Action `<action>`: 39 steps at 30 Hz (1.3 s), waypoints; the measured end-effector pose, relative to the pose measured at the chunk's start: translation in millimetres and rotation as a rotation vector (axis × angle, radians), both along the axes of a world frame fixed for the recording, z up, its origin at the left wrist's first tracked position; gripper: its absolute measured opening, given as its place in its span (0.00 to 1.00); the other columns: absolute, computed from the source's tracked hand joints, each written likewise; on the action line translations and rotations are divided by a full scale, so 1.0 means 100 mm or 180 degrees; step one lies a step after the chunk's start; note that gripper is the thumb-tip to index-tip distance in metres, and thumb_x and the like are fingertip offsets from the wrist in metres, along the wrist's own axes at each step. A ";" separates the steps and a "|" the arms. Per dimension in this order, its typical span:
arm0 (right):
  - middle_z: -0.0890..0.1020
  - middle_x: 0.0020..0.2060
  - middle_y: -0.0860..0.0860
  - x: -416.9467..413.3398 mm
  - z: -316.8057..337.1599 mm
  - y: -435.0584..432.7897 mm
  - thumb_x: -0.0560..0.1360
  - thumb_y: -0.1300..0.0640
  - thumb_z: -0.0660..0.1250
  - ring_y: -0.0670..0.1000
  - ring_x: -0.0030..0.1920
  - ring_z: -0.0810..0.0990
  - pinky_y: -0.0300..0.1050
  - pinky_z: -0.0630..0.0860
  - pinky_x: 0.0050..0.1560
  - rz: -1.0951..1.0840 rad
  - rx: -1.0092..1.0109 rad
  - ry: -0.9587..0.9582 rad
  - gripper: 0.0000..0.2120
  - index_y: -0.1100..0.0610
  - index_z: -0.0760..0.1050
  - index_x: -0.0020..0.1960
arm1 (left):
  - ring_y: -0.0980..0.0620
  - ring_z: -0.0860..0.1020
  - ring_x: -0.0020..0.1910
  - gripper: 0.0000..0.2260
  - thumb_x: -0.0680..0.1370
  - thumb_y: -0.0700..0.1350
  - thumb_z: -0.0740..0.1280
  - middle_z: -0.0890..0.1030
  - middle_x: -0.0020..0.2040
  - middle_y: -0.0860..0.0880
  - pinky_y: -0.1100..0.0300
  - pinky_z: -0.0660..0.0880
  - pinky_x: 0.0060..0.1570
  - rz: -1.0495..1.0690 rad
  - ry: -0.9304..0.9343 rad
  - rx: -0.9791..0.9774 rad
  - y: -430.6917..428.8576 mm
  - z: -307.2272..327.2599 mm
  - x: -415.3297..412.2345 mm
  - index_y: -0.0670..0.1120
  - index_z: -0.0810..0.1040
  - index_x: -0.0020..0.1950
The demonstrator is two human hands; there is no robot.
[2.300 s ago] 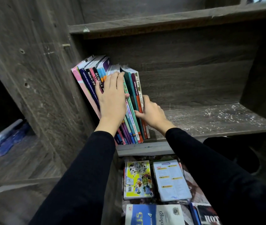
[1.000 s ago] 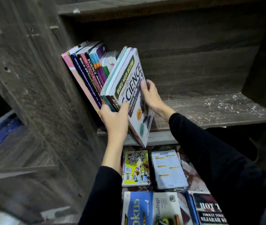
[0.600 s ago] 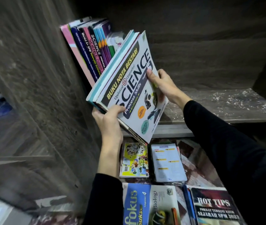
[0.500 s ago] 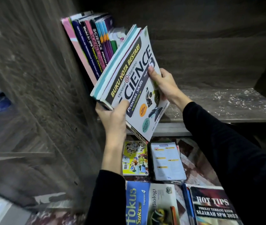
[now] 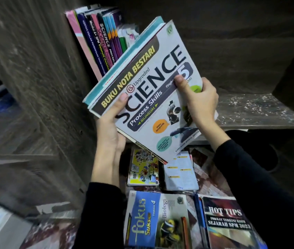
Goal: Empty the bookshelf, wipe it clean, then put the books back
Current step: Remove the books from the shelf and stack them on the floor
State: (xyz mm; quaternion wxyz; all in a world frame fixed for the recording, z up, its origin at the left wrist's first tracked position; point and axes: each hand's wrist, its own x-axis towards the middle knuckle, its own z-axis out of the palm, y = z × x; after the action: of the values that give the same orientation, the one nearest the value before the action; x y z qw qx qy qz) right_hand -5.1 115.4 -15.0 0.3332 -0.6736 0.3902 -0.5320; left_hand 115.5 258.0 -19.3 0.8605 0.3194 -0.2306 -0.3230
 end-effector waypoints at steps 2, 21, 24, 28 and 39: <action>0.78 0.33 0.45 -0.14 -0.10 0.13 0.59 0.25 0.65 0.46 0.39 0.78 0.46 0.74 0.45 -0.0166 -0.0011 0.0138 0.30 0.53 0.71 0.36 | 0.46 0.83 0.45 0.18 0.60 0.39 0.79 0.85 0.47 0.44 0.51 0.80 0.42 -0.0287 0.0048 -0.0010 0.07 -0.15 0.00 0.42 0.82 0.49; 0.83 0.44 0.59 -0.51 -2.28 0.39 0.60 0.23 0.61 0.61 0.50 0.80 0.51 0.71 0.51 -0.0154 0.0659 0.2728 0.39 0.58 0.77 0.46 | 0.41 0.83 0.48 0.25 0.65 0.44 0.77 0.83 0.50 0.38 0.47 0.80 0.43 -0.0142 0.1385 0.2669 0.49 -2.67 -0.23 0.37 0.78 0.58; 0.83 0.47 0.60 -0.48 -2.56 0.35 0.62 0.25 0.64 0.61 0.52 0.80 0.50 0.73 0.51 0.0036 0.1098 0.3086 0.38 0.59 0.77 0.50 | 0.42 0.83 0.46 0.29 0.58 0.45 0.81 0.83 0.49 0.39 0.47 0.80 0.47 -0.0166 0.1073 0.3109 0.58 -2.93 -0.17 0.37 0.80 0.55; 0.83 0.42 0.58 -0.42 -2.87 0.27 0.61 0.23 0.62 0.59 0.47 0.80 0.49 0.75 0.48 0.0401 0.1390 0.3448 0.39 0.59 0.76 0.46 | 0.42 0.82 0.44 0.19 0.62 0.41 0.80 0.83 0.48 0.39 0.47 0.80 0.48 -0.0161 0.0609 0.3774 0.63 -3.27 -0.08 0.40 0.79 0.49; 0.75 0.33 0.51 0.11 -3.31 0.19 0.67 0.26 0.60 0.54 0.39 0.77 0.46 0.67 0.43 0.1948 0.1284 0.4561 0.36 0.59 0.72 0.53 | 0.41 0.82 0.47 0.28 0.57 0.63 0.78 0.83 0.43 0.45 0.47 0.79 0.52 -0.0695 -0.0410 0.5201 0.97 -3.83 0.02 0.42 0.81 0.43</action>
State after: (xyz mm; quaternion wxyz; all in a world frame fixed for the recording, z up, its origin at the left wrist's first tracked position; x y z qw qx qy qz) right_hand 6.1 134.6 -345.7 0.2481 -0.8551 0.3958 0.2251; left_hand 117.4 354.9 -402.4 0.3060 0.8381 -0.0017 -0.4516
